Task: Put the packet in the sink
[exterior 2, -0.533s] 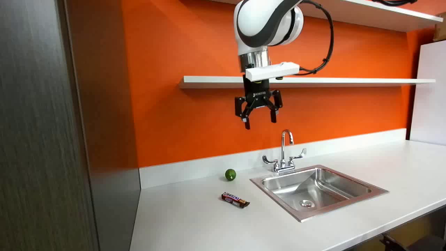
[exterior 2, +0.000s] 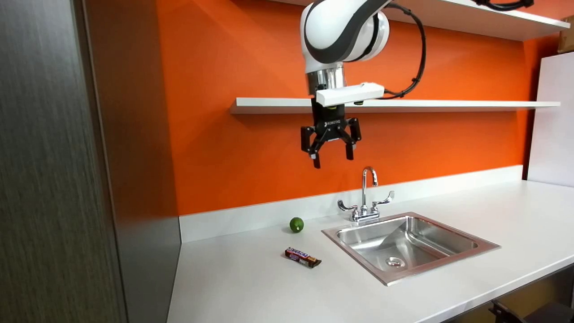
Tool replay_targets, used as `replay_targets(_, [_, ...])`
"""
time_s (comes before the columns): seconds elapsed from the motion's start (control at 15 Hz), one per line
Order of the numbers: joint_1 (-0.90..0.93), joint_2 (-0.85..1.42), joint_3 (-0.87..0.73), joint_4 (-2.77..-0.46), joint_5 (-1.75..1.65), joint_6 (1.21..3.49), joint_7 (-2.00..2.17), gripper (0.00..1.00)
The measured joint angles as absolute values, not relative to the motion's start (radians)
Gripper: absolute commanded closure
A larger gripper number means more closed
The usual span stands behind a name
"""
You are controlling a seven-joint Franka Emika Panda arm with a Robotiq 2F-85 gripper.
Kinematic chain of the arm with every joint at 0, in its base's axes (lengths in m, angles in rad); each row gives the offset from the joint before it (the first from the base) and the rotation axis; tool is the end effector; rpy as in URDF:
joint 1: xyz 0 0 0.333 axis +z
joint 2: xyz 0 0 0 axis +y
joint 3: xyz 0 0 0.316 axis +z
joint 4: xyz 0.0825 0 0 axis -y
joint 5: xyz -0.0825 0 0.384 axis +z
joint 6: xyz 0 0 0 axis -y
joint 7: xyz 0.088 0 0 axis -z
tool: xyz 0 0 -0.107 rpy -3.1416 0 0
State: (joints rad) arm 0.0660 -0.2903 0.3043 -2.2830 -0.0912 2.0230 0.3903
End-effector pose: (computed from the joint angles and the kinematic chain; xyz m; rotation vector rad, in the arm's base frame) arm 0.4340 0.1692 0.4674 2.9887 0.0119 0.1144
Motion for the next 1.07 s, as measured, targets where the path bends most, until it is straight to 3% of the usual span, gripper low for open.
replay_targets(1.07, [0.135, 0.100, 0.231, -2.153, -0.226, 2.249, 0.269, 0.00])
